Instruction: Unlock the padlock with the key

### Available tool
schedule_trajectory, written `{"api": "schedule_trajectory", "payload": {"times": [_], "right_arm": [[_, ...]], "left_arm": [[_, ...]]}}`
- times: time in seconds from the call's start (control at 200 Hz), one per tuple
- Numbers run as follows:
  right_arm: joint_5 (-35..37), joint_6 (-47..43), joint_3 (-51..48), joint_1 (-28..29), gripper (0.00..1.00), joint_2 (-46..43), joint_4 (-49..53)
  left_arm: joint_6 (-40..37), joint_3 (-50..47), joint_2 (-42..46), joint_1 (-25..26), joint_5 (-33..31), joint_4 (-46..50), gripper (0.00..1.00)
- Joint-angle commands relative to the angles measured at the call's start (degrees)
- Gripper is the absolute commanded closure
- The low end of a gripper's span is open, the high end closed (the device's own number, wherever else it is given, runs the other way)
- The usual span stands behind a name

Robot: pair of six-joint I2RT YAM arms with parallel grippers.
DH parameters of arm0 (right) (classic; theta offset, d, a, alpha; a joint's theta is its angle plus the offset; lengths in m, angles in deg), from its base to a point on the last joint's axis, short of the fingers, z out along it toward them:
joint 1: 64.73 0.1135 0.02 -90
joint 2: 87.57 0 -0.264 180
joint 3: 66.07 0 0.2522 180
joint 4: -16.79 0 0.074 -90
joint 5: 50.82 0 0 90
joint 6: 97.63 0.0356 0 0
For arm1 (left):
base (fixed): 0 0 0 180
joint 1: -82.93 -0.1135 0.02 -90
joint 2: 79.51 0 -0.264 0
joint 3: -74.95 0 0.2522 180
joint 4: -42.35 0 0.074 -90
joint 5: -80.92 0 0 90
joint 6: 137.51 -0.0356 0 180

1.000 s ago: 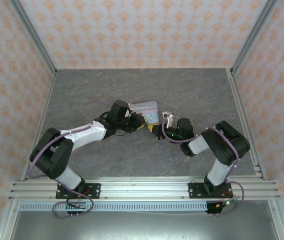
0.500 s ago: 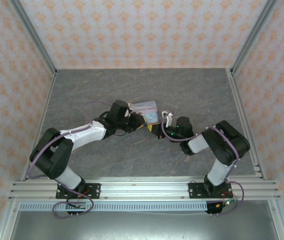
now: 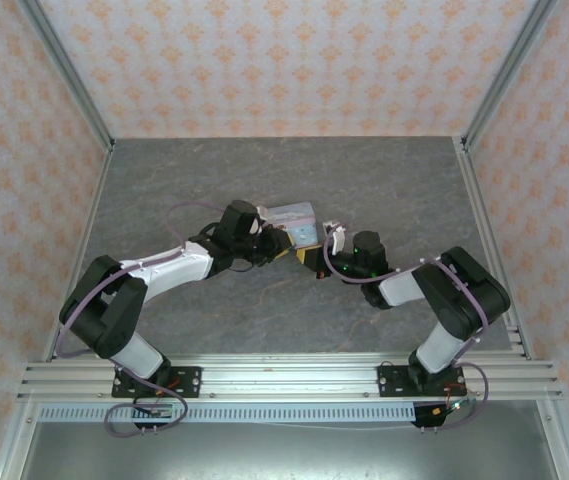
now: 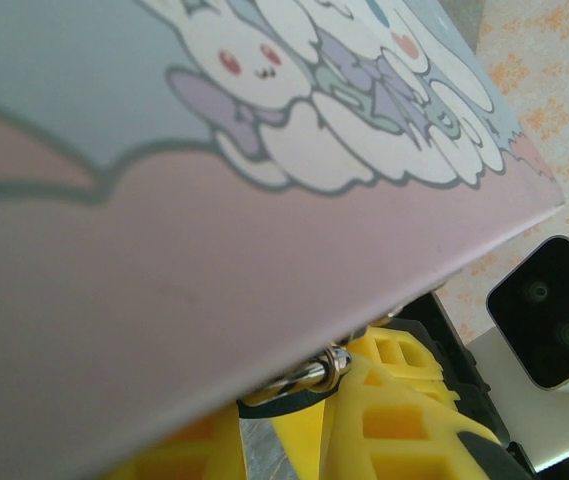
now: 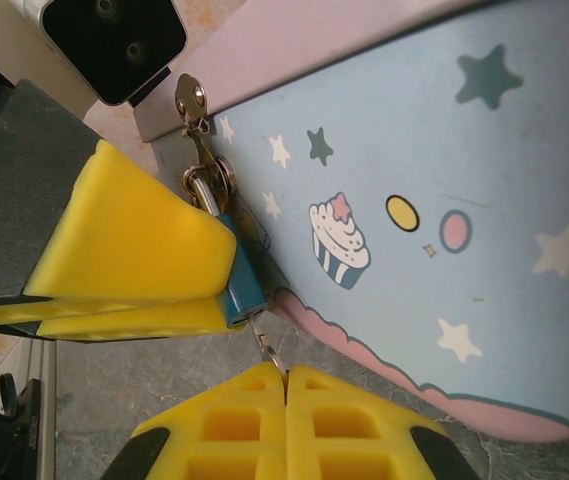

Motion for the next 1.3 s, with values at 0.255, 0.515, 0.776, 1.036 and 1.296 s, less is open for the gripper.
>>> {"api": "schedule_trajectory", "payload": {"times": [0.255, 0.515, 0.776, 1.036, 1.296], "right_arm": [[2.6, -4.9, 2.8, 0.0, 1.0, -4.4, -1.5], [-1.3, 3.7, 2.6, 0.0, 1.0, -1.2, -12.5], [-2.1, 2.9, 3.6, 0.0, 1.0, -4.0, -7.3], [-2.1, -0.5, 5.1, -0.1, 1.0, -6.2, -1.9], [-1.7, 5.0, 6.1, -0.1, 1.0, -1.7, -11.3]], "left_arm": [[-1.7, 1.2, -1.3, 1.9, 1.9, 4.2, 0.88], [-1.6, 1.4, -1.7, 2.4, 1.5, 3.4, 0.88], [-5.5, 1.9, -0.9, 2.6, 1.6, 5.9, 0.88], [-6.2, 1.0, -1.0, 2.5, 2.8, 6.1, 0.88], [-5.6, 1.5, -2.2, 3.6, 3.1, 4.9, 0.88]]}}
